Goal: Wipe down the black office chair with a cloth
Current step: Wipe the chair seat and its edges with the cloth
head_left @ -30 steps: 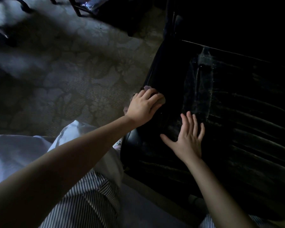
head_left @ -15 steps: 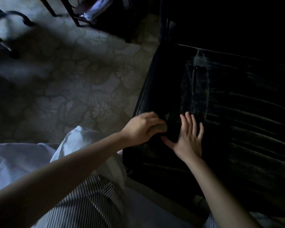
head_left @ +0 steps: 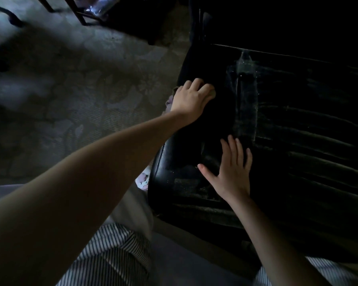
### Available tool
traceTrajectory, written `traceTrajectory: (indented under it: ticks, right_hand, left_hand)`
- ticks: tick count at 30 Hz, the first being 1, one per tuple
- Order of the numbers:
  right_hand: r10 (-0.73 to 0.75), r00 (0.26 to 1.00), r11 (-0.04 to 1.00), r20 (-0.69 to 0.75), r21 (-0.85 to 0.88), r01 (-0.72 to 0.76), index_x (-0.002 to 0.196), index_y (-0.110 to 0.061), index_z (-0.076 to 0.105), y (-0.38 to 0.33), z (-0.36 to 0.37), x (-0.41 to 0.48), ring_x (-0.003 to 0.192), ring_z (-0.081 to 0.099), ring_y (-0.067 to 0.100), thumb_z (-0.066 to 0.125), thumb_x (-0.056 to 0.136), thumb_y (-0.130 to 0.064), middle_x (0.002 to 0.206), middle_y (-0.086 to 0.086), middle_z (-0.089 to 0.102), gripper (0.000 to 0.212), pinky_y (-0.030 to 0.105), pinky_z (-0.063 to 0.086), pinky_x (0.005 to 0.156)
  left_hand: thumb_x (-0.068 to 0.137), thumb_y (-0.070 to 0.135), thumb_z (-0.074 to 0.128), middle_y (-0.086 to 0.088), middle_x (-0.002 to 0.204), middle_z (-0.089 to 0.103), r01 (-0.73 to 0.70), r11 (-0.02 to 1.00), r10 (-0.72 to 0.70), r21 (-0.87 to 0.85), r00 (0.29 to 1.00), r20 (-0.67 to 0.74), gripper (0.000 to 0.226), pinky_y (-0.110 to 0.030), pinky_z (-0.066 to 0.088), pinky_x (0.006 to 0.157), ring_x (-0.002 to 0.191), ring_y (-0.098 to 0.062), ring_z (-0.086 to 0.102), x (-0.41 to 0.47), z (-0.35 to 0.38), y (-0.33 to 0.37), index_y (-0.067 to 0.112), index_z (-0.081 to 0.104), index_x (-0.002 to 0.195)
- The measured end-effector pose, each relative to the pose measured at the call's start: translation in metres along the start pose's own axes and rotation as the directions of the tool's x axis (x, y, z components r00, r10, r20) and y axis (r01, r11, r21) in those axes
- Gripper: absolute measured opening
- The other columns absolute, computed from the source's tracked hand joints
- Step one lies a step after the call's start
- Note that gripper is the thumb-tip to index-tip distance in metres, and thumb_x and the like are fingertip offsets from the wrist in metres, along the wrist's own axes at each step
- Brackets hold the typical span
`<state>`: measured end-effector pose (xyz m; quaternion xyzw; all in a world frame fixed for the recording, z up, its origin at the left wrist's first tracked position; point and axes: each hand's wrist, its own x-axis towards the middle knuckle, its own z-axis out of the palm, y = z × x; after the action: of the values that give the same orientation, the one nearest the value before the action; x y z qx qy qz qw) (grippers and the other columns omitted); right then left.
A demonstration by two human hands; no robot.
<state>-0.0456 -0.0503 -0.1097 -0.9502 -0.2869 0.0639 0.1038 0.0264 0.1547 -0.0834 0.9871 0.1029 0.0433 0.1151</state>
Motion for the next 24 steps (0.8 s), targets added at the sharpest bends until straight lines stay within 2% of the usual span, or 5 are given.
traceTrajectory:
  ticks: [4, 9, 16, 21, 24]
  right_hand:
    - [0.003, 1.000, 1.000, -0.009, -0.028, -0.003, 0.140, -0.007, 0.036, 0.000, 0.001, 0.000, 0.139, 0.016, 0.023, 0.018, 0.085, -0.073, 0.151, 0.013, 0.031, 0.088, 0.044, 0.003, 0.111]
    - [-0.021, 0.997, 1.000, -0.070, 0.018, 0.022, 0.139, -0.007, 0.033, 0.000, 0.002, -0.002, 0.137, 0.022, 0.025, 0.018, 0.090, -0.066, 0.147, 0.015, 0.036, 0.078, 0.046, 0.008, 0.110]
    - [-0.001, 0.986, 0.981, -0.168, 0.190, 0.033, 0.133, 0.001, 0.047, 0.002, 0.002, -0.003, 0.135, 0.023, 0.023, 0.027, 0.095, -0.042, 0.143, 0.017, 0.043, 0.061, 0.041, 0.012, 0.108]
    - [-0.026, 0.977, 0.950, -0.209, 0.299, 0.090, 0.136, 0.003, 0.043, 0.009, -0.003, -0.008, 0.135, 0.025, 0.023, 0.029, 0.095, -0.036, 0.141, 0.016, 0.046, 0.058, 0.039, 0.016, 0.109]
    - [-0.023, 0.971, 0.944, -0.238, 0.314, 0.100, 0.133, 0.002, 0.047, 0.012, -0.005, -0.011, 0.134, 0.028, 0.023, 0.032, 0.095, -0.033, 0.137, 0.015, 0.050, 0.054, 0.041, 0.021, 0.109]
  left_hand:
    - [0.091, 0.042, 0.034, -0.015, 0.106, 0.059, -0.118, 0.993, 0.118, -0.004, 0.992, -0.043, 0.046, -0.042, 0.044, 0.073, 0.090, -0.036, 0.056, -0.022, 0.002, 0.006, 0.013, 0.062, 0.114]
    - [0.088, 0.039, 0.038, -0.013, 0.093, 0.061, -0.241, 0.971, 0.241, 0.011, 0.969, -0.056, 0.040, -0.038, 0.049, 0.063, 0.076, -0.032, 0.059, -0.050, 0.008, 0.011, 0.014, 0.065, 0.102]
    - [0.089, 0.034, 0.041, -0.009, 0.092, 0.060, -0.378, 0.926, 0.378, 0.001, 0.924, -0.054, 0.034, -0.034, 0.046, 0.058, 0.074, -0.026, 0.057, -0.104, 0.004, 0.025, 0.015, 0.065, 0.102]
    - [0.094, 0.037, 0.033, -0.008, 0.114, 0.058, -0.492, 0.864, 0.499, -0.107, 0.865, 0.046, 0.044, -0.037, 0.042, 0.076, 0.092, -0.025, 0.054, -0.135, -0.003, 0.022, 0.017, 0.057, 0.125]
    - [0.094, 0.038, 0.035, -0.005, 0.116, 0.060, -0.596, 0.802, 0.597, -0.031, 0.802, 0.022, 0.042, -0.043, 0.039, 0.090, 0.103, -0.025, 0.048, -0.128, -0.003, 0.011, 0.024, 0.057, 0.126]
